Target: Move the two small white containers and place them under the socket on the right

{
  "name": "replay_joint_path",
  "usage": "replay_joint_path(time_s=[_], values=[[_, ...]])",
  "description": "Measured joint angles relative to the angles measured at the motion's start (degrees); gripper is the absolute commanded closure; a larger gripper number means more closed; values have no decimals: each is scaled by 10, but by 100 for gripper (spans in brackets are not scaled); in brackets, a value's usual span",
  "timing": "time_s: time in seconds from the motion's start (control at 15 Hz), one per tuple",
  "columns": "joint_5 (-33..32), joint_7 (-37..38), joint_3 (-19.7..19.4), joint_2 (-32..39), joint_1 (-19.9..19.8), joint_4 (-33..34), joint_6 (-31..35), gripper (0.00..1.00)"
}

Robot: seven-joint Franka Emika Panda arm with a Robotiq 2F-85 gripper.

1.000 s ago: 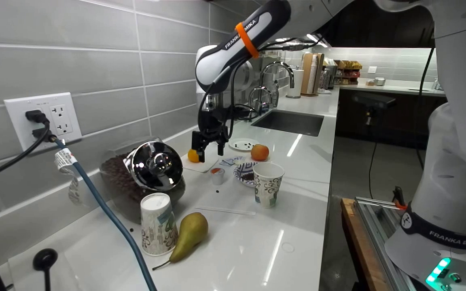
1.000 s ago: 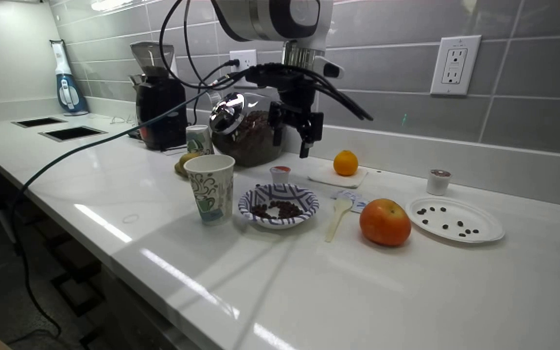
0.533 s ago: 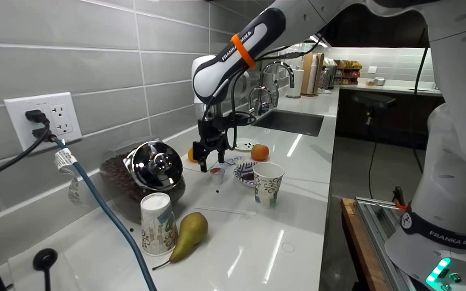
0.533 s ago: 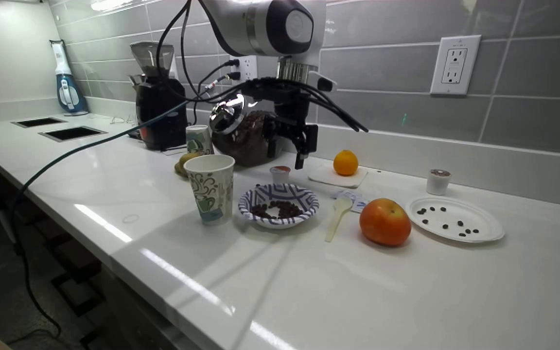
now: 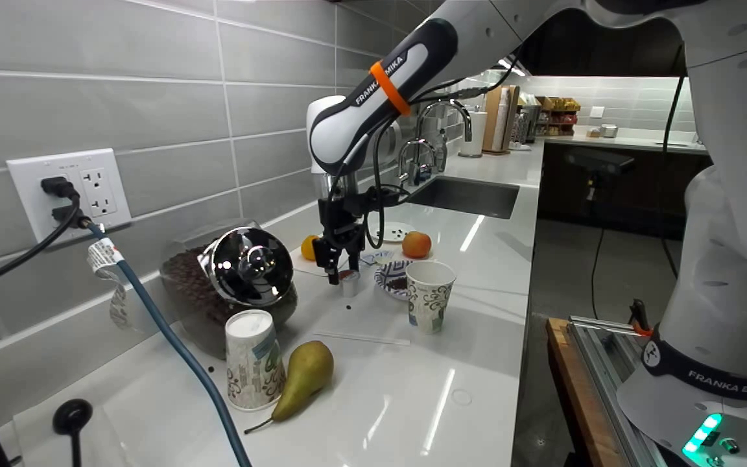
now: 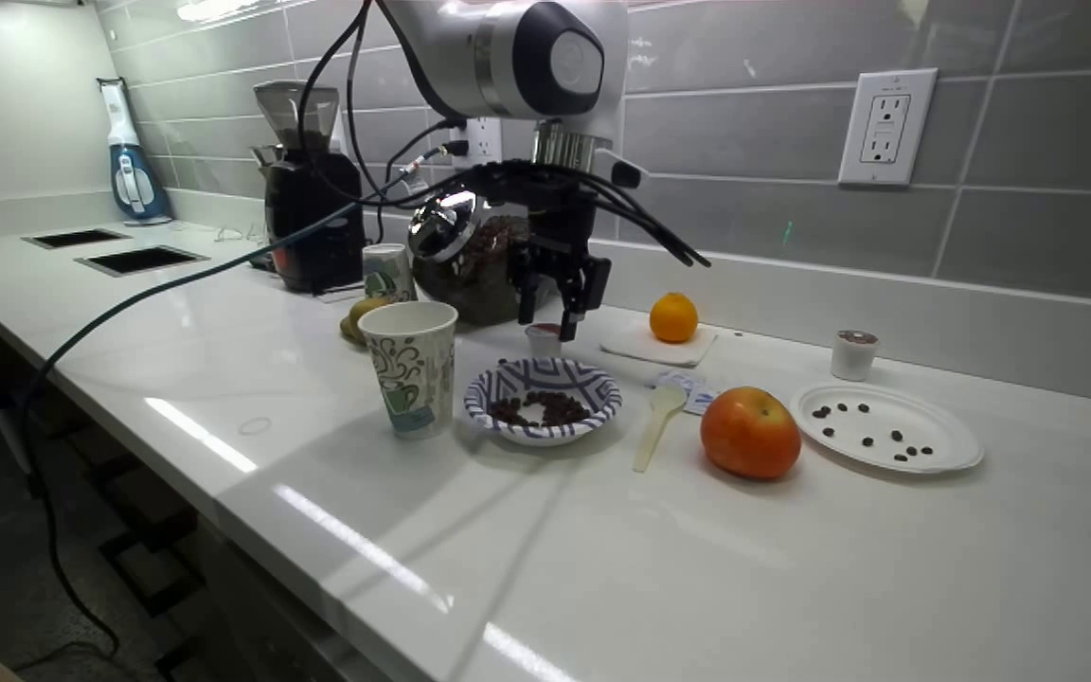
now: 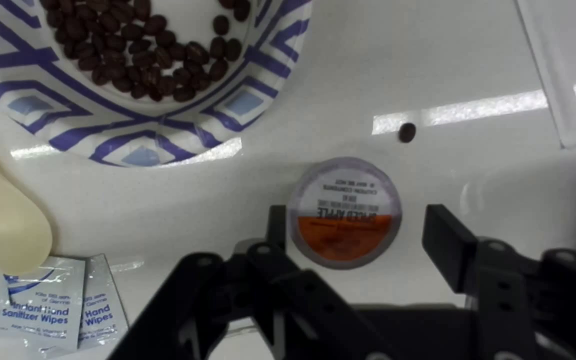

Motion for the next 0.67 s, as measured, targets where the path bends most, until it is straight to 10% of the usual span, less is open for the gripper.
replay_joint_path(time_s=[0.27,0.67], values=[[0,0,2,-1,5,-14,2,71],[-11,3,-1,-18,8,-30,9,72]])
